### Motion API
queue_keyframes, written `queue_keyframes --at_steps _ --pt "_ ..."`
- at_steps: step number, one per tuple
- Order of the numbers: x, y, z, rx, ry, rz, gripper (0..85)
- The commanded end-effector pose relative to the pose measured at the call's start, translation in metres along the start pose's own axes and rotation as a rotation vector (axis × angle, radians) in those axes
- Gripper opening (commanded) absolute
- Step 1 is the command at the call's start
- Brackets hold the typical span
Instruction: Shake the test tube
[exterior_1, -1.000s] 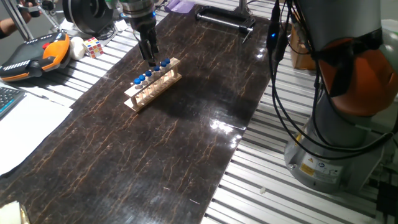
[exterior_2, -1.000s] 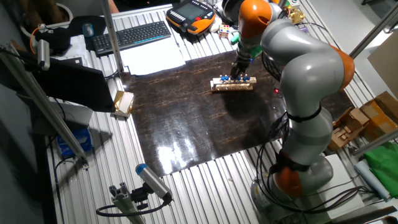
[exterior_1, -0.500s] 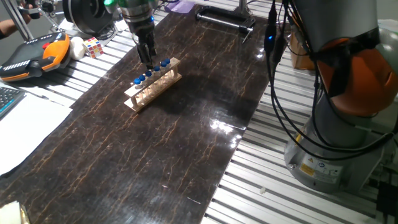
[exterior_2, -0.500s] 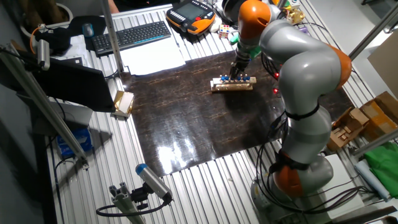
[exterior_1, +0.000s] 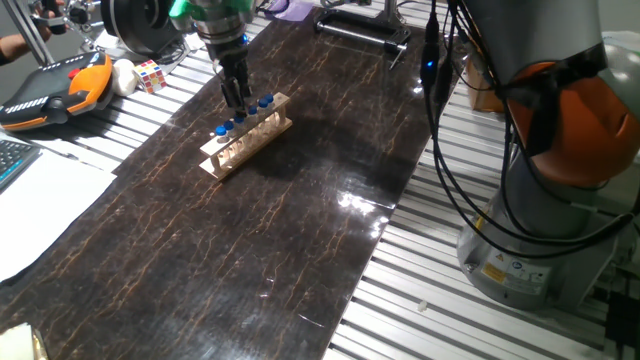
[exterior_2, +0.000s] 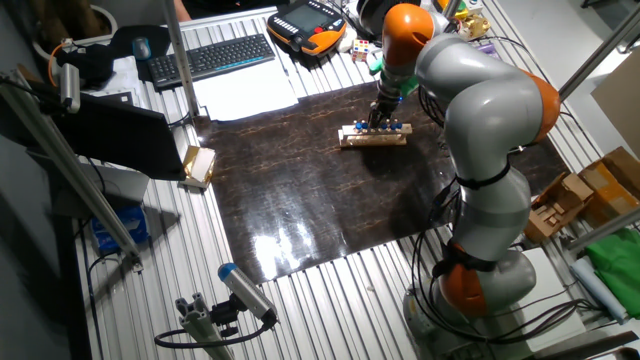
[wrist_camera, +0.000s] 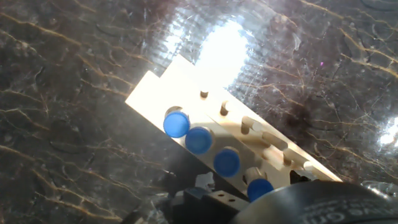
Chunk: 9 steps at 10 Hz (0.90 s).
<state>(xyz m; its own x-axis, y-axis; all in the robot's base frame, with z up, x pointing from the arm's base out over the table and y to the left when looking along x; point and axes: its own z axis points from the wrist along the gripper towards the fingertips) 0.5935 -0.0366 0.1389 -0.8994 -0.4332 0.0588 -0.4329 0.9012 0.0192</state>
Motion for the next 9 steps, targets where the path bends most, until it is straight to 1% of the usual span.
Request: queue_keyframes --at_steps 1,3,5,6,7,9 --pt "0.0006 -0.0002 0.0012 -0.004 0.000 0.000 63.0" --pt "0.0006 0.0016 0.0047 -0.006 -0.003 0.000 62.0" --pt "0.0003 0.0004 0.0048 -0.006 -0.005 0.000 61.0" --pt "0.0001 -0.0002 0.0045 -0.013 -0.002 -0.001 56.7" --pt "-0.0001 0.0004 0.0045 -0.014 0.000 -0.001 55.0" --pt "-0.0006 0.0003 0.0026 -0.021 0.001 -0.001 54.3"
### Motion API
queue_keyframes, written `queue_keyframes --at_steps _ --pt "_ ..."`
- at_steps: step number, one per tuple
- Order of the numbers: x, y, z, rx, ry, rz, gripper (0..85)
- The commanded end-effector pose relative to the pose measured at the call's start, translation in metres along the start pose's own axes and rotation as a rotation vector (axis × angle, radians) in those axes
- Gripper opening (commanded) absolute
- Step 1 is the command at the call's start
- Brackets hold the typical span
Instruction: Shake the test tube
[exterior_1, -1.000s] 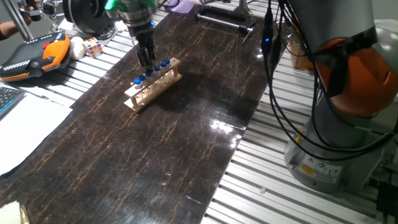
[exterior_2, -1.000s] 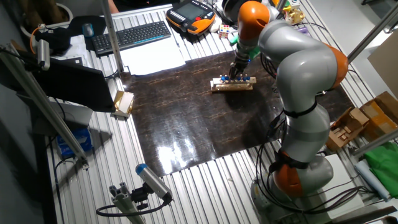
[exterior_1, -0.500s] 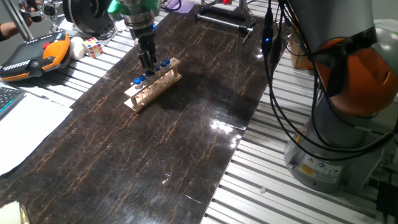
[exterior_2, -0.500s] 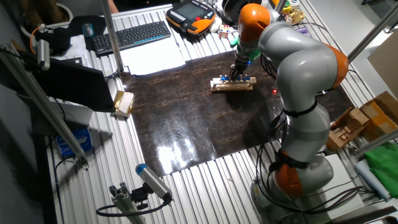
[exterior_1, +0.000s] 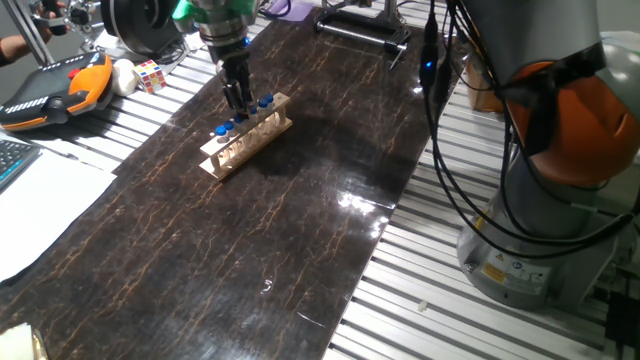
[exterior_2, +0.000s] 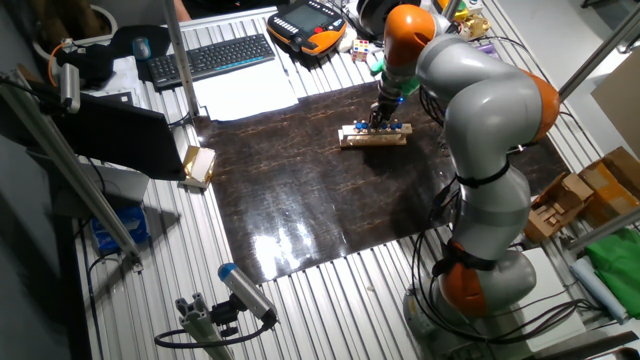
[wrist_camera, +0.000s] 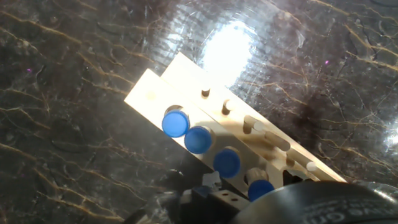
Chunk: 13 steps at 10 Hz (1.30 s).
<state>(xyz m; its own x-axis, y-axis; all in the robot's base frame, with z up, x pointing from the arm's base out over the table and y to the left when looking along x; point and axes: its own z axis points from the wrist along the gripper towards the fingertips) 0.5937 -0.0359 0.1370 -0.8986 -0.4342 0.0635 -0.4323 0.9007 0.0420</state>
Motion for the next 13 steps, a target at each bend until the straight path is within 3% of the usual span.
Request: queue_keyframes --at_steps 1,4,5,6,7,9,10,13 --pt "0.000 0.000 -0.002 0.010 0.004 0.001 53.0" --pt "0.001 -0.002 -0.005 0.011 0.008 0.006 50.7" --pt "0.002 0.000 -0.008 -0.020 0.027 0.087 49.7" --pt "0.003 0.004 -0.016 -0.020 0.033 0.223 47.0" --pt "0.007 0.008 -0.027 0.023 0.016 0.398 44.0" --pt "0.014 0.010 -0.047 0.043 -0.110 0.845 39.7" --pt "0.019 0.007 -0.047 0.060 -0.124 0.926 39.3" --pt "0.015 0.000 -0.035 -0.042 -0.163 1.270 39.7"
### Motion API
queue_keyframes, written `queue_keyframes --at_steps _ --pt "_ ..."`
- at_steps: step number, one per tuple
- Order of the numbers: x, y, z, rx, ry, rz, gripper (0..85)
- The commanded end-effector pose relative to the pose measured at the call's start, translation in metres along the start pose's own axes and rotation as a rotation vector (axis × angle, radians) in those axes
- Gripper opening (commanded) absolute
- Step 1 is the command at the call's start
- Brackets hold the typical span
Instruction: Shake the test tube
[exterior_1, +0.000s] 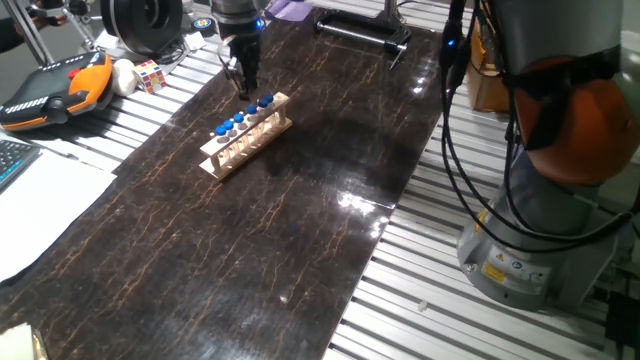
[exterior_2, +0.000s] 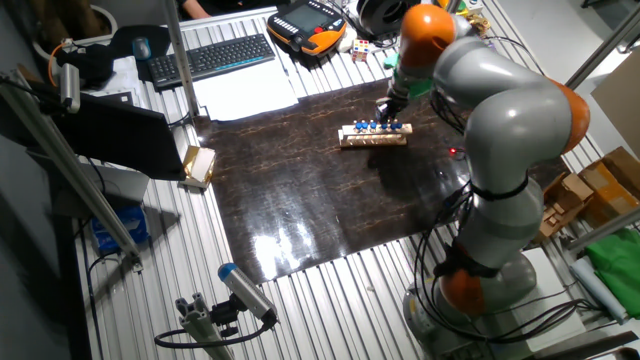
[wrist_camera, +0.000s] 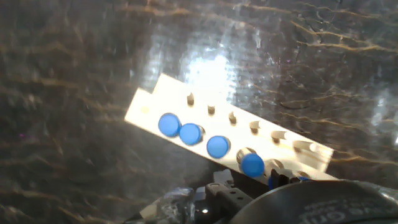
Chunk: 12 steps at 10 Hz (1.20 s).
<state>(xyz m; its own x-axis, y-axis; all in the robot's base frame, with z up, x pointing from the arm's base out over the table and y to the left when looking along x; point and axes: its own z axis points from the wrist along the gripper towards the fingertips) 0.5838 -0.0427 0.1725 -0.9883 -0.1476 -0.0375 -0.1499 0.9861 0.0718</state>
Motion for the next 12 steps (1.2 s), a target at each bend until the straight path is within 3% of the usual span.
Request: queue_keyframes --at_steps 1,3,5,7,11,12 --pt "-0.001 -0.001 0.001 0.030 -0.072 1.043 39.7" --pt "-0.005 0.004 -0.003 0.031 -0.074 1.194 39.3" --pt "-0.011 0.015 -0.007 0.047 -0.152 1.415 39.0" --pt "-0.013 0.019 -0.008 0.059 -0.188 1.555 38.7" --pt "-0.014 0.020 -0.006 0.131 -0.281 1.730 38.3" --pt "-0.014 0.021 -0.007 0.136 -0.286 1.742 38.7"
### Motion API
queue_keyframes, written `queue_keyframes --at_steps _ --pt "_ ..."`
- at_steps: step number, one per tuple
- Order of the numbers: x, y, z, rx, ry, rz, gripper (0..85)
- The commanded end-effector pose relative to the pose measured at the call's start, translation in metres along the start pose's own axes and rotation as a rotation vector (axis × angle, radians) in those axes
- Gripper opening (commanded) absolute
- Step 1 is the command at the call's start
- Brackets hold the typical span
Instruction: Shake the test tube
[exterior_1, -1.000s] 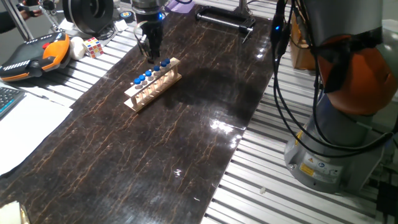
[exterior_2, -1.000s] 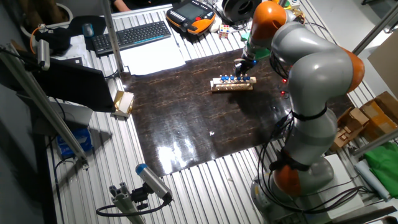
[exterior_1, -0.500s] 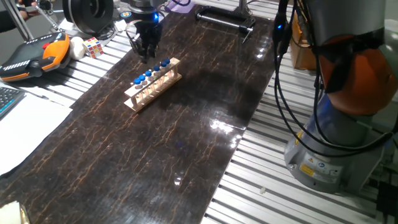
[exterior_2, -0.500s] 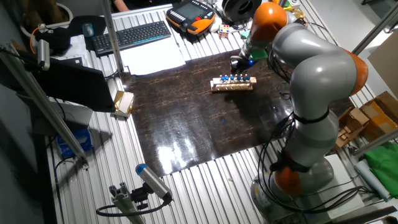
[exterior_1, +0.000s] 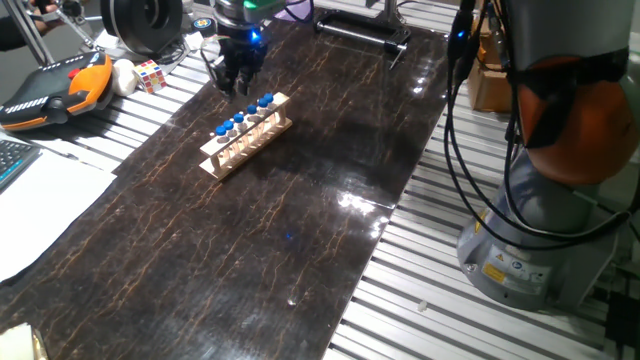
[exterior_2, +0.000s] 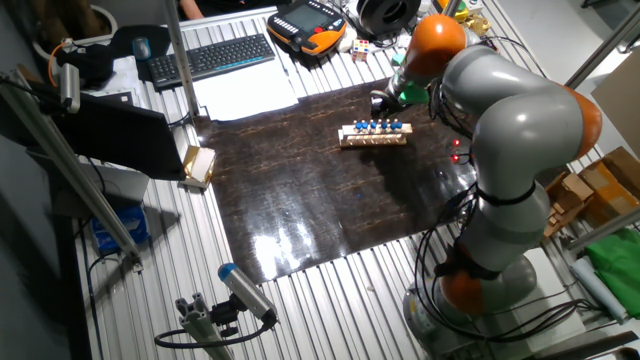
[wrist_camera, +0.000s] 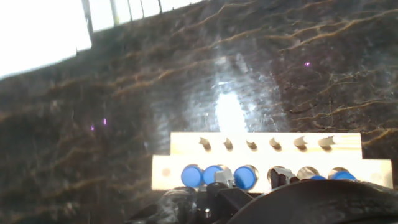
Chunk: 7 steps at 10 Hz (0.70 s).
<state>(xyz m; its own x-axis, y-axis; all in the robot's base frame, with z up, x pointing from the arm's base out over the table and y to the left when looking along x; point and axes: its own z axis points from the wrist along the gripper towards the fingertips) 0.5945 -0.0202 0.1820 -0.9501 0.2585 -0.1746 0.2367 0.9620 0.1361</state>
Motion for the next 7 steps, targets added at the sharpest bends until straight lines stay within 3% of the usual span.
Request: queue_keyframes --at_steps 1,2,4,7 --pt "-0.0006 0.0005 -0.0005 0.253 -0.192 1.326 39.0" --pt "-0.0015 0.0005 -0.0008 0.279 -0.198 1.332 37.7" --pt "-0.0008 0.0023 -0.0007 0.340 -0.169 1.339 35.0" --pt "-0.0004 0.0050 -0.0011 0.407 -0.078 1.362 33.7"
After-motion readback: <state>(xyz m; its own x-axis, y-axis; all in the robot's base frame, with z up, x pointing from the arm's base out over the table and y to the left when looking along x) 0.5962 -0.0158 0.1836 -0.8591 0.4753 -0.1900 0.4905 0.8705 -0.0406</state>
